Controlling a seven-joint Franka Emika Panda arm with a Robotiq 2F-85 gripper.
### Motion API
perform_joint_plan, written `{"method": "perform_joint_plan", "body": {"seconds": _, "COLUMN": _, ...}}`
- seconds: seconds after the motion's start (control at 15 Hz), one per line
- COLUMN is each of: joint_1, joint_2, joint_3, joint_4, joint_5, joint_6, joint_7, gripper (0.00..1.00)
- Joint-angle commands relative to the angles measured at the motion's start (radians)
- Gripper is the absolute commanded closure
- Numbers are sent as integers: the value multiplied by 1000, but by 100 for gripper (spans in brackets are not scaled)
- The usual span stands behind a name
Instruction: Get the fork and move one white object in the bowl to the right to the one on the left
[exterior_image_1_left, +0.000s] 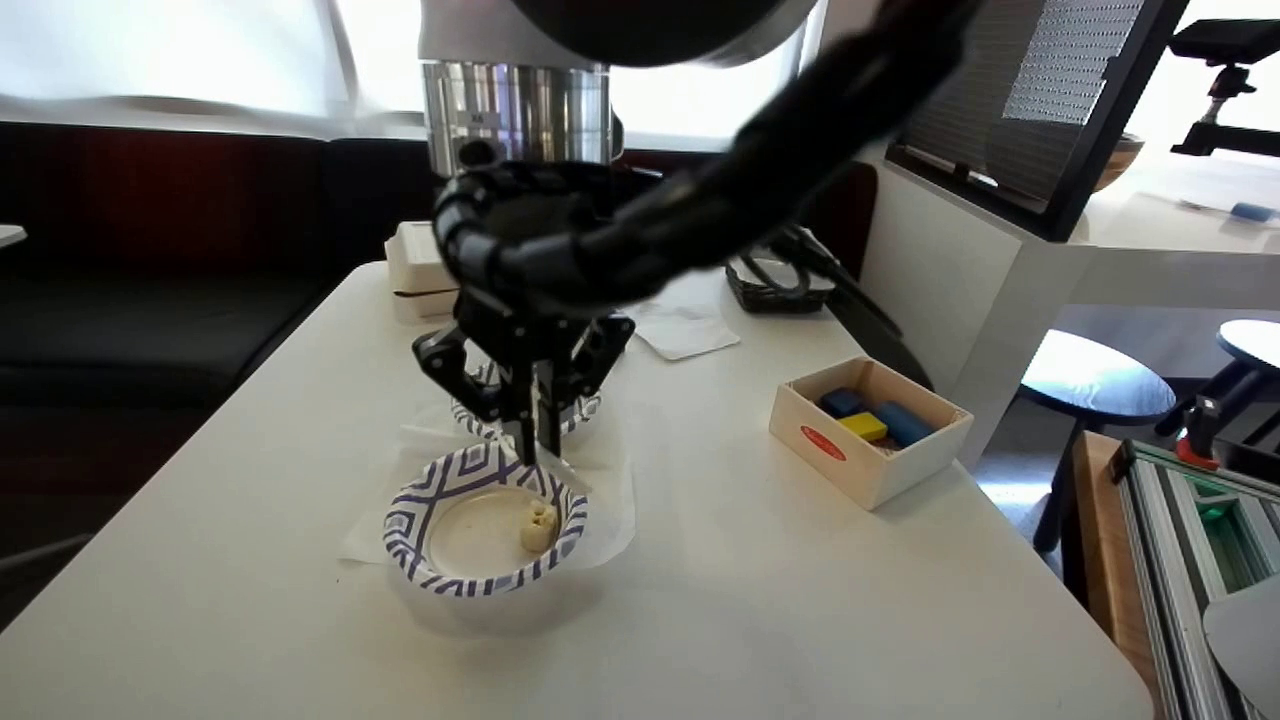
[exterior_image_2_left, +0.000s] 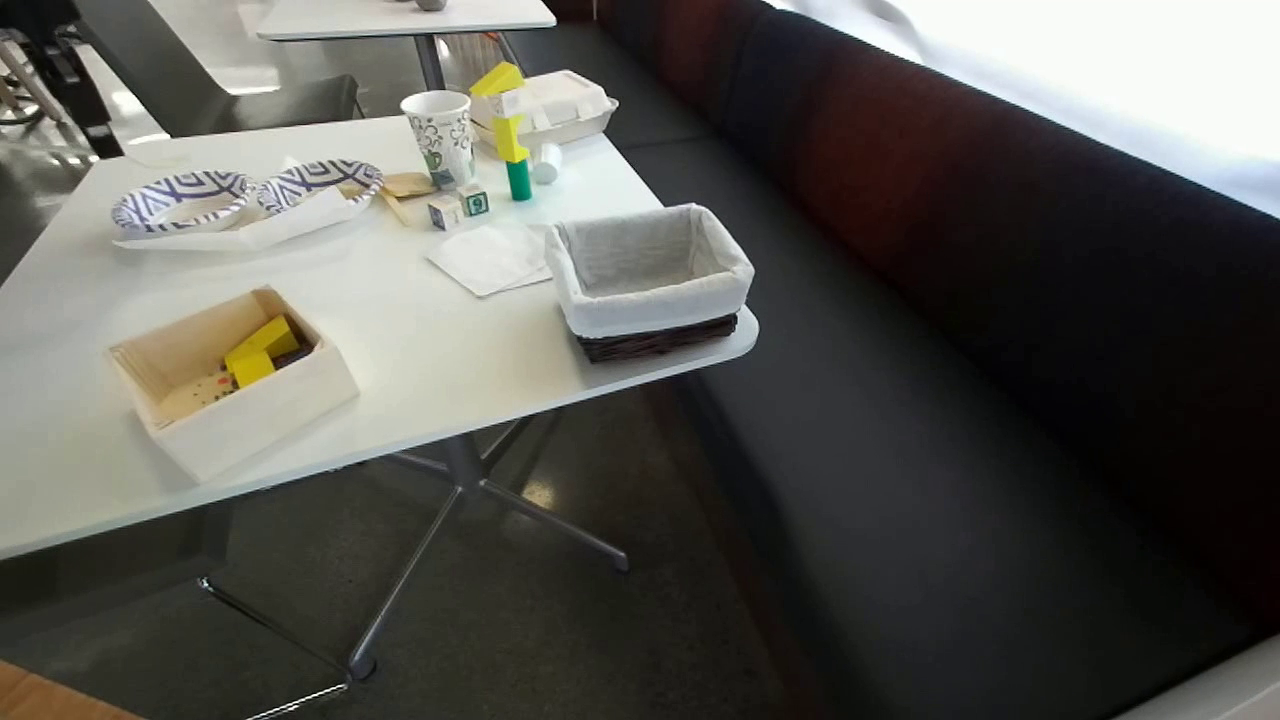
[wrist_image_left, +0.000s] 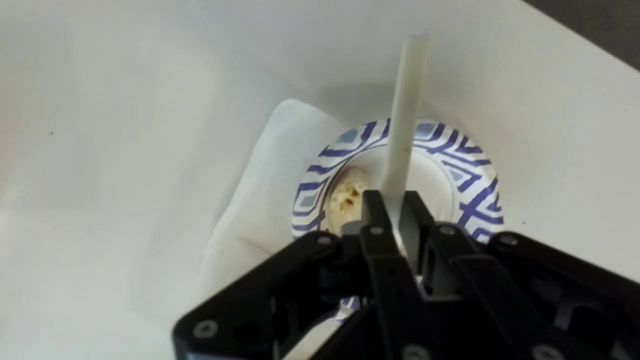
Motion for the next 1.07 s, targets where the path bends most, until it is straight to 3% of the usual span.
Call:
{"method": "perform_joint_plan", "body": {"seconds": 0.0, "joint_1": -60, "joint_2": -94, "joint_3": -35, "joint_4": -31, "joint_5": -87, "joint_6": -101, "joint_7": -7, "gripper": 97}}
{"method": "perform_joint_plan", "body": {"seconds": 0.27, "joint_1": -140, "joint_2": -143, "joint_3": -68, "joint_4": 3, "joint_5": -175, "joint_6": -232, "joint_7": -63, "gripper": 97}}
{"method": "perform_joint_plan", "body": {"seconds": 0.33, "joint_1": -134, "joint_2": -114, "joint_3": -43, "joint_4": 4, "joint_5": -133, "joint_6": -186, "joint_7": -54, "gripper": 87}}
{"method": "perform_joint_plan", "body": {"seconds": 0.73, "joint_1": -161, "joint_2": -139, "joint_3": -52, "joint_4": 6, "joint_5": -157, "joint_6": -214, "joint_7": -69, "gripper": 87}}
{"method": "perform_joint_plan", "body": {"seconds": 0.8, "joint_1": -160, "joint_2": -139, "joint_3": -51, "joint_4": 6, "joint_5": -157, "joint_6": -214, "joint_7": -69, "gripper": 97}}
{"method": "perform_joint_plan", "body": {"seconds": 1.0, "joint_1": -149, "joint_2": -83, "joint_3": -32, "joint_4": 67, "joint_5": -153, "joint_6": -295, "joint_7": -73, "gripper": 97}}
